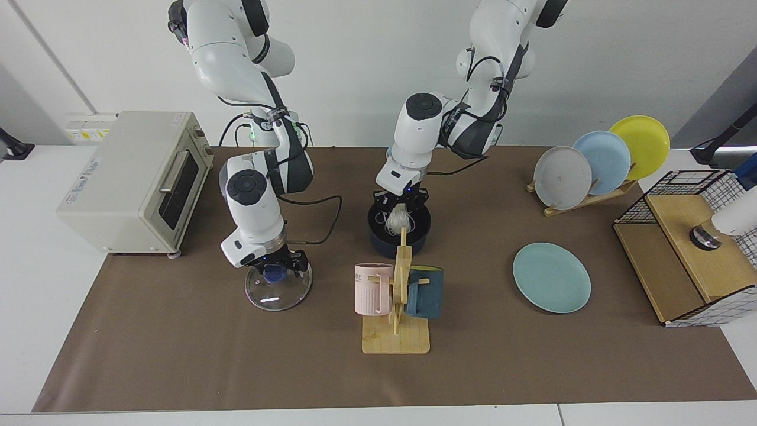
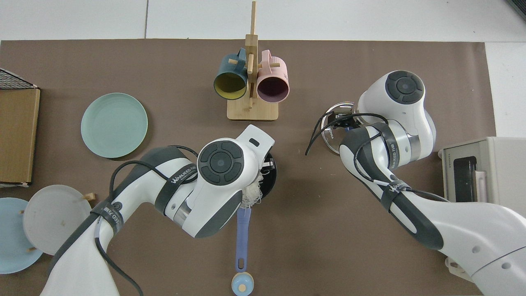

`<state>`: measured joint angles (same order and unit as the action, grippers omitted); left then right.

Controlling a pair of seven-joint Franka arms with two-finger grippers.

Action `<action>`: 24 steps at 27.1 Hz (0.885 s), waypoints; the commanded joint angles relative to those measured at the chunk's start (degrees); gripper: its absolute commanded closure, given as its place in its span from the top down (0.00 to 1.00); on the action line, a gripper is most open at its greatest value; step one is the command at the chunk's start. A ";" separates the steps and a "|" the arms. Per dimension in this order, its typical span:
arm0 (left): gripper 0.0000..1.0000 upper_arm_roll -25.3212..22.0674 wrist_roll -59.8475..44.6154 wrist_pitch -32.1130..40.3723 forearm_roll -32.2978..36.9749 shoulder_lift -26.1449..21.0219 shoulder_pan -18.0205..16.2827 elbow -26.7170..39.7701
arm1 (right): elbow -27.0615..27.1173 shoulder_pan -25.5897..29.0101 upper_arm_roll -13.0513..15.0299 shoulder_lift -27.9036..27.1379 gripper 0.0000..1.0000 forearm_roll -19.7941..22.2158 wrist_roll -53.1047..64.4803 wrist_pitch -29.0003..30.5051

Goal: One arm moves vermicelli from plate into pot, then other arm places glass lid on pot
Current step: 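Release the vermicelli into the black pot with the left gripper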

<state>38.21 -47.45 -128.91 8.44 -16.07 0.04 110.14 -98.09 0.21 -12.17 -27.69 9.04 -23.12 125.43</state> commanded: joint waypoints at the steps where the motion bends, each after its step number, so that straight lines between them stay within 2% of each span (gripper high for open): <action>1: 0.00 -0.24 -1.94 -1.69 1.58 0.43 0.57 1.75 | -1.14 0.85 -0.66 0.09 0.83 0.90 1.05 1.83; 7: 0.00 -0.24 -1.77 -2.39 1.58 0.08 0.40 2.98 | -1.14 0.41 -0.66 0.09 0.35 0.98 1.84 1.66; 10: 0.00 -0.32 -1.68 -2.48 1.58 -0.54 0.31 3.07 | -0.87 0.23 -0.57 0.09 0.22 0.98 2.46 1.13; 13: 0.00 -0.32 -1.68 -2.83 1.58 -0.80 0.22 2.98 | -0.70 0.23 -0.57 0.17 0.17 0.98 2.46 1.04; 19: 0.01 -0.50 -0.80 -3.45 1.58 -1.77 -0.39 3.07 | 0.53 0.23 -0.66 1.67 0.17 0.90 2.64 -0.45; 24: 0.06 -0.85 -0.62 -3.54 1.58 -1.94 -0.48 2.72 | 3.86 0.23 -0.75 2.72 0.13 0.19 2.90 -5.45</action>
<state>37.62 -47.71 -131.10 8.76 -18.20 -0.14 111.98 -97.05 -0.04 -12.28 -26.82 9.32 -21.81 124.77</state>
